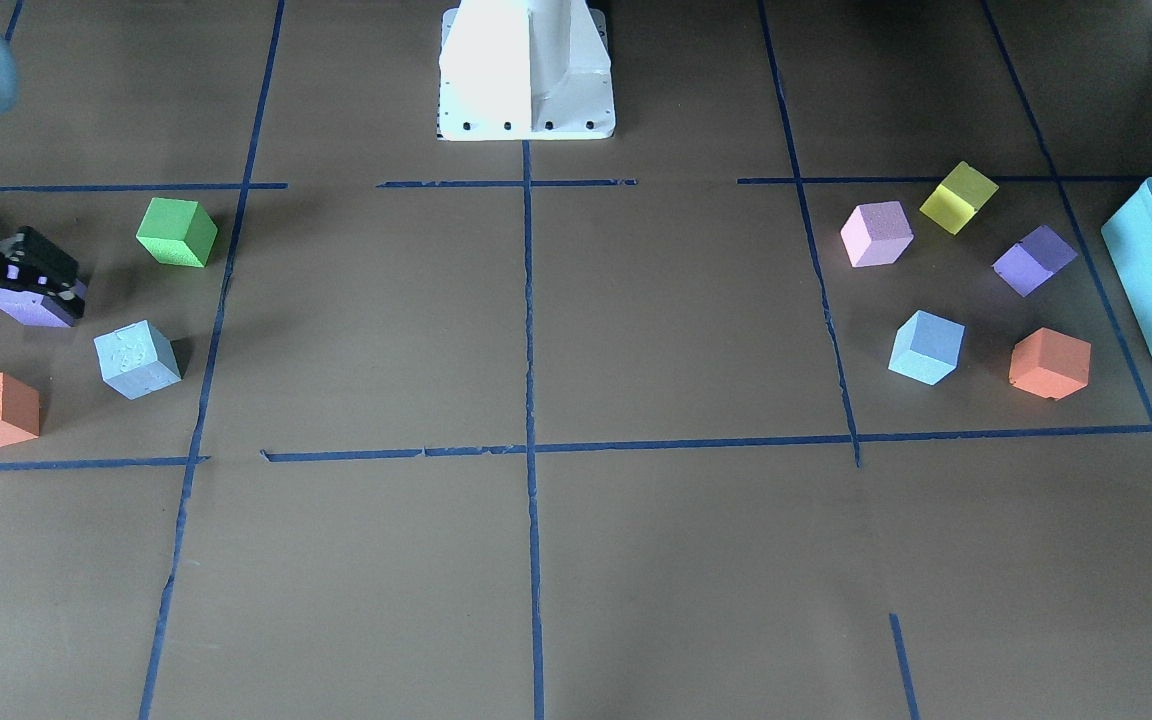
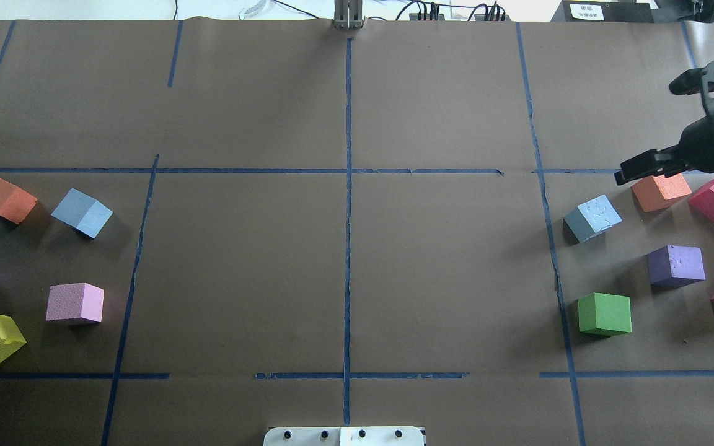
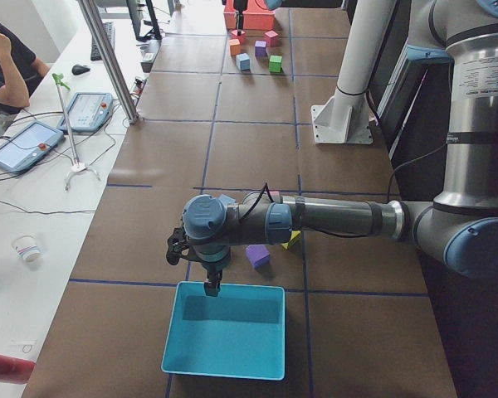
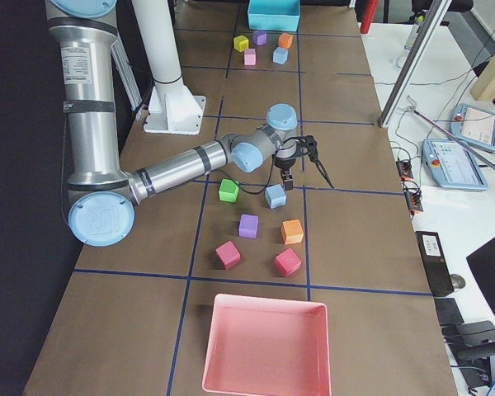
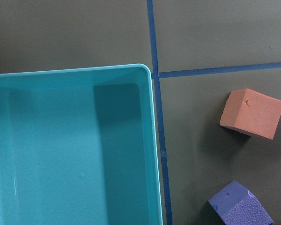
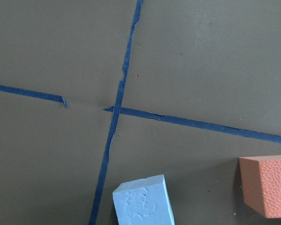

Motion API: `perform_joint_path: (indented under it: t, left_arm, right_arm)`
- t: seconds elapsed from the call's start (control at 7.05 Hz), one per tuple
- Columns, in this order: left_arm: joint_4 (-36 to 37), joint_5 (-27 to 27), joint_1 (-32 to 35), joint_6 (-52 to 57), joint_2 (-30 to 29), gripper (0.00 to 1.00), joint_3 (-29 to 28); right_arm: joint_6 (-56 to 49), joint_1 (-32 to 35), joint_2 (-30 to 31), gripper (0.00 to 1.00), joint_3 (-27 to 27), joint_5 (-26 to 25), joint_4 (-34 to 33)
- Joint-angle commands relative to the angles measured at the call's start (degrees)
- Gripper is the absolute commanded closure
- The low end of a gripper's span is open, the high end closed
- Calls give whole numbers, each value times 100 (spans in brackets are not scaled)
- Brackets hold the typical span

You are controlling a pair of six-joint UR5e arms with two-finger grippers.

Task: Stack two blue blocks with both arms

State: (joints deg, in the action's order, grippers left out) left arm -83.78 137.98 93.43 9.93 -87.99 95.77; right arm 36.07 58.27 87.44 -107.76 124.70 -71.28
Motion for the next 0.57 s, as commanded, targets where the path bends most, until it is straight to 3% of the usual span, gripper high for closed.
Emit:
perform_joint_path:
  t: [0.0, 0.43]
  left_arm:
    - [11, -8, 0, 0, -17, 0, 3]
    - [20, 1, 0, 0, -17, 0, 20]
  right_arm:
    - [-247, -544, -60, 0, 236, -481, 149]
    - [-530, -755, -174, 0, 737, -534, 140]
